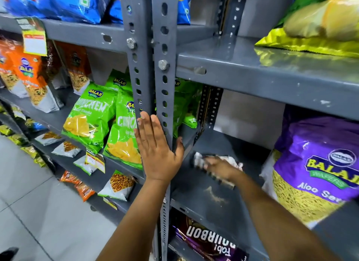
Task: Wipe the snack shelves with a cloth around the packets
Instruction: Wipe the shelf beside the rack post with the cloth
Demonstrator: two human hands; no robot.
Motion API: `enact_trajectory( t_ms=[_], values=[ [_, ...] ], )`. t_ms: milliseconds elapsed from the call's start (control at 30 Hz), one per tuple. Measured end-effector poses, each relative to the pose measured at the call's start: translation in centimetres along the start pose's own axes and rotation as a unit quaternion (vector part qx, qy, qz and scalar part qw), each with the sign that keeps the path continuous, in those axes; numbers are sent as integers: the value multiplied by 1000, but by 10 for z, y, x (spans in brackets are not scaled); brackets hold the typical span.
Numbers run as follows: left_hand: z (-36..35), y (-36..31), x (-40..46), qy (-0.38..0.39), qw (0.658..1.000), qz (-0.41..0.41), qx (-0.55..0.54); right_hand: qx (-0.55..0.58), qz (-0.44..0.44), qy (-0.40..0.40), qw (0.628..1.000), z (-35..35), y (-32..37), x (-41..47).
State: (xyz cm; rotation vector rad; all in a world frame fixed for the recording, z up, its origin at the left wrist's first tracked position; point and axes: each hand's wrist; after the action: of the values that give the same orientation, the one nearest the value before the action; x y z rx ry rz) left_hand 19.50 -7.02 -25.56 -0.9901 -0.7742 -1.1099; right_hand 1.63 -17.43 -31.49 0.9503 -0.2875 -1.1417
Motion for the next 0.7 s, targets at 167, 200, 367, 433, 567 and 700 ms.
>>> enact_trajectory(
  t_ms=[167,200,367,433,567,700],
  values=[
    [1,1,1,8,1000,-7,10,-81,45,96,991,-41,-19,-29],
    [1,1,1,7,1000,-4,12,-83,53,116,988,-42,-16,-49],
    [2,0,2,5,1000,-5,27,26,-2,183,983,-11,9,-87],
    [2,0,2,9,999,-12,30,107,-8,108,988,-8,25,-70],
    [0,0,1,6,1000,-17,23,-93,39,116,988,-54,19,-45],
    [2,0,0,10,999,-13,28,-92,46,129,986,-57,-4,-83]
  ],
)
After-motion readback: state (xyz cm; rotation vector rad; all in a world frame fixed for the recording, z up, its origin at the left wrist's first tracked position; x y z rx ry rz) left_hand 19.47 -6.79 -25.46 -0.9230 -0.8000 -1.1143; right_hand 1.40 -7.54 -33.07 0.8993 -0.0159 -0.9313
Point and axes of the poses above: each hand's wrist, its own x-axis towards the middle knuckle, its own z-axis out of the back of the hand, y = z × x, and after that the axes turned 14 degrees about x, right-handed
